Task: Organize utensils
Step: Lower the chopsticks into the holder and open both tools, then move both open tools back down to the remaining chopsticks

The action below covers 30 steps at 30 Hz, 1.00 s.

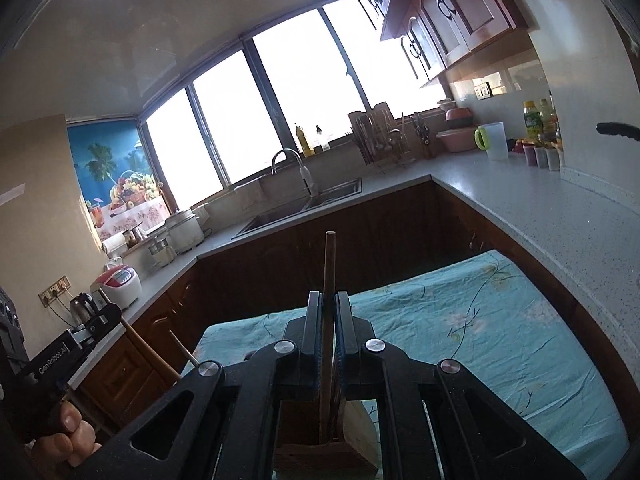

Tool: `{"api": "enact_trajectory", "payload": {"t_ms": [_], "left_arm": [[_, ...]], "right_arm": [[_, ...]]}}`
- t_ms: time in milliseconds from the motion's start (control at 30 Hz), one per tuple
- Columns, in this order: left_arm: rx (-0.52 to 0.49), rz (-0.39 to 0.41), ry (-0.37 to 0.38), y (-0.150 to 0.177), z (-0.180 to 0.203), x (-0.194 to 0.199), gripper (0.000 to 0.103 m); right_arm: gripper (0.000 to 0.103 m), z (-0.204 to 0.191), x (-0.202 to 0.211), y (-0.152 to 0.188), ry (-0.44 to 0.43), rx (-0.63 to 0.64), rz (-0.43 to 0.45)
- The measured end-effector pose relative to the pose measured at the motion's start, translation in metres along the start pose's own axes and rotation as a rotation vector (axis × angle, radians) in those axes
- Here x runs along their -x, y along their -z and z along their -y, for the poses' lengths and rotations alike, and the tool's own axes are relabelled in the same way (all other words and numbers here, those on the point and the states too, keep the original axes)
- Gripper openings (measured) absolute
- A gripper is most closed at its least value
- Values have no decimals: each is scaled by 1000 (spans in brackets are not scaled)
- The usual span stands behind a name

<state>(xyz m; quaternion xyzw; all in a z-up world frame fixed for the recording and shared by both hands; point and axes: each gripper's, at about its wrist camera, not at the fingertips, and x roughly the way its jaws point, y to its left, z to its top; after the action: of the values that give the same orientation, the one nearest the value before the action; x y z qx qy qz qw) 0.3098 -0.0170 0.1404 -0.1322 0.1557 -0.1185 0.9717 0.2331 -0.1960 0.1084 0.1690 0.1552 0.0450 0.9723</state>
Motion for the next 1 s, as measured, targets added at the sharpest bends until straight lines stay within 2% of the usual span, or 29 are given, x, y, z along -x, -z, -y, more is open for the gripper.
{"api": "enact_trajectory", "payload": {"t_ms": [233,267,667,700,767,800,833,867,933,1000], "left_arm": [[-24,-90,-5,26,0,-15,6],[-31,-83,-14,29,0,-14,6],[-34,-114,-12,22,0,-15,6],[-34,-117,-12,22,0,-15,6],[-33,-125,-15,21,-1,-15,9],[-31,-129,-15,21,-1,-14,12],[-28,-129,-15,21,-2,-13,24],[-23,-126,-20,20,-3,-10,39],[-8,-112,-24,19,-7,-3,48],[1,-113,-28,18,-9,3,54]], "right_arm": [[6,9,-17,18,9,-13,-74],[6,9,-18,19,11,-8,-81],[7,11,-21,16,16,-14,-92],[12,11,-21,16,16,-13,-95],[12,13,-23,16,14,-20,-103],[14,14,-23,17,12,-26,-104],[19,16,-23,16,12,-35,-105],[24,18,-21,16,13,-45,-103],[56,21,-15,16,3,-65,-87],[59,23,-6,15,-4,-76,-63]]}}
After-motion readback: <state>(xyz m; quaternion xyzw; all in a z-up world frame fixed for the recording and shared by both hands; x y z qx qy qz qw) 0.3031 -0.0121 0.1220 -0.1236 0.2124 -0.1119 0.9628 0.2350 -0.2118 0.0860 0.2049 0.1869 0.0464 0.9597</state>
